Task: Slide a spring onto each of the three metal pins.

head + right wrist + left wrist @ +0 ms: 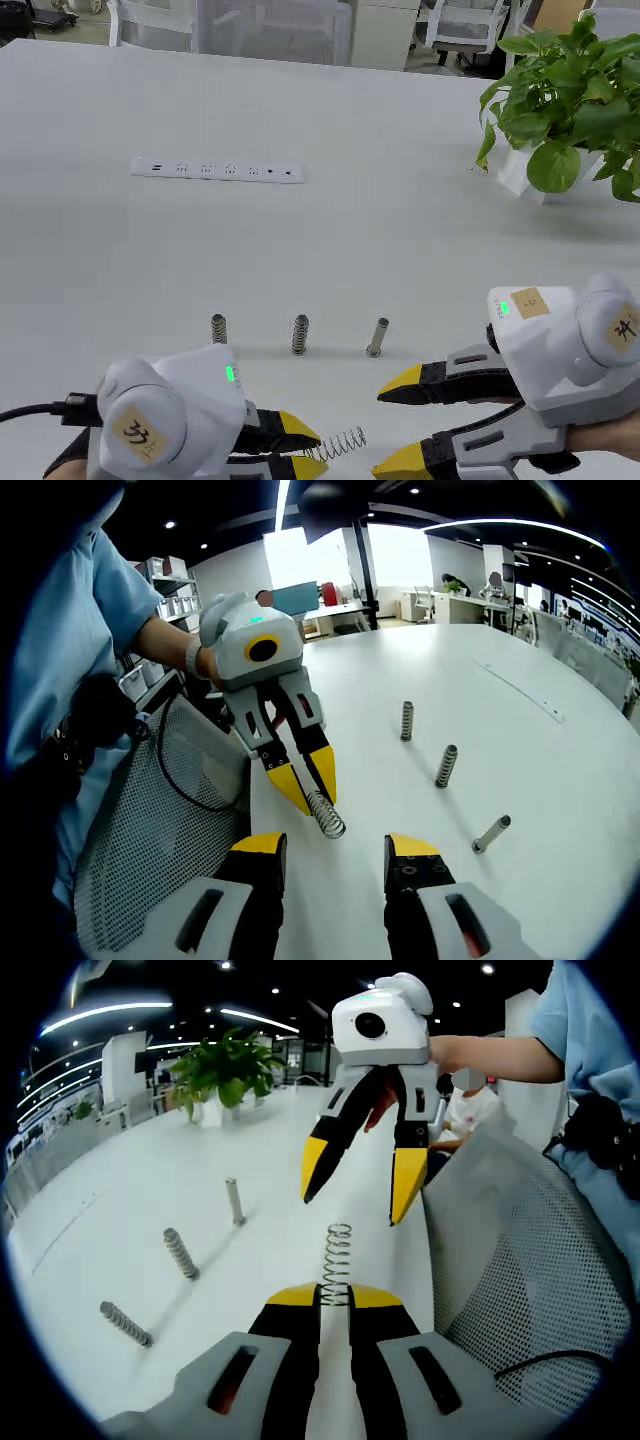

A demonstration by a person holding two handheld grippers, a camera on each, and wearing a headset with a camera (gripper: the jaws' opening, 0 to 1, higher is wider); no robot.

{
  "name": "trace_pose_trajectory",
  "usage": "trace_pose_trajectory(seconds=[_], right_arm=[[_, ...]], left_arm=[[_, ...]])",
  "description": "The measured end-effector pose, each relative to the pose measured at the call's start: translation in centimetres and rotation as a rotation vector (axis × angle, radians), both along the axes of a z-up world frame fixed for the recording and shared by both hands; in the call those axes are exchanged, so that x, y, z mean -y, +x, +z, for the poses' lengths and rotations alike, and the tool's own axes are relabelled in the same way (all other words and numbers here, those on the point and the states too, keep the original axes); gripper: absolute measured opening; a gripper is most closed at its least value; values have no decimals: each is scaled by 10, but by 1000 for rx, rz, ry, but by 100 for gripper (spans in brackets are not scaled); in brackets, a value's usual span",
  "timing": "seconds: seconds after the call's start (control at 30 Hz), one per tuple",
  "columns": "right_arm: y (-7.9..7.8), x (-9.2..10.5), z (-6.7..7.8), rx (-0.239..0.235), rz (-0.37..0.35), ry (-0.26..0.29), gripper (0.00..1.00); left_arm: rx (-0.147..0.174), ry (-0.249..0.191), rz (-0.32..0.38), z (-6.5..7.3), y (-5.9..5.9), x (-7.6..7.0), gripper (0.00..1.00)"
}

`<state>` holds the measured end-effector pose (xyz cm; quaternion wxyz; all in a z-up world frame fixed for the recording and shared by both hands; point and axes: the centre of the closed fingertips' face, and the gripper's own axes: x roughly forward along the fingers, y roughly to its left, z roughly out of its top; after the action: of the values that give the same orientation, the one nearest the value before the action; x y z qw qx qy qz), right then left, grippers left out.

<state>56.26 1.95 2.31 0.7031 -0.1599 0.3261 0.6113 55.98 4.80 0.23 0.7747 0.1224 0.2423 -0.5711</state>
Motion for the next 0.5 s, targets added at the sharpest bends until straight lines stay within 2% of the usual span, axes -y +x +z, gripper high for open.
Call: trace_pose_trajectory(seconds=[0.2, 0.4, 0.5], right_arm=[[-3, -7, -2, -39, 22, 9, 27], [-6, -11, -3, -56, 46, 12, 22], [-8, -13, -2, -63, 59, 16, 16]], left_arm=[[7, -9, -10, 4, -1, -1, 6], [10, -15, -25, 5, -3, 1, 7], [12, -15, -30, 5, -4, 1, 7]])
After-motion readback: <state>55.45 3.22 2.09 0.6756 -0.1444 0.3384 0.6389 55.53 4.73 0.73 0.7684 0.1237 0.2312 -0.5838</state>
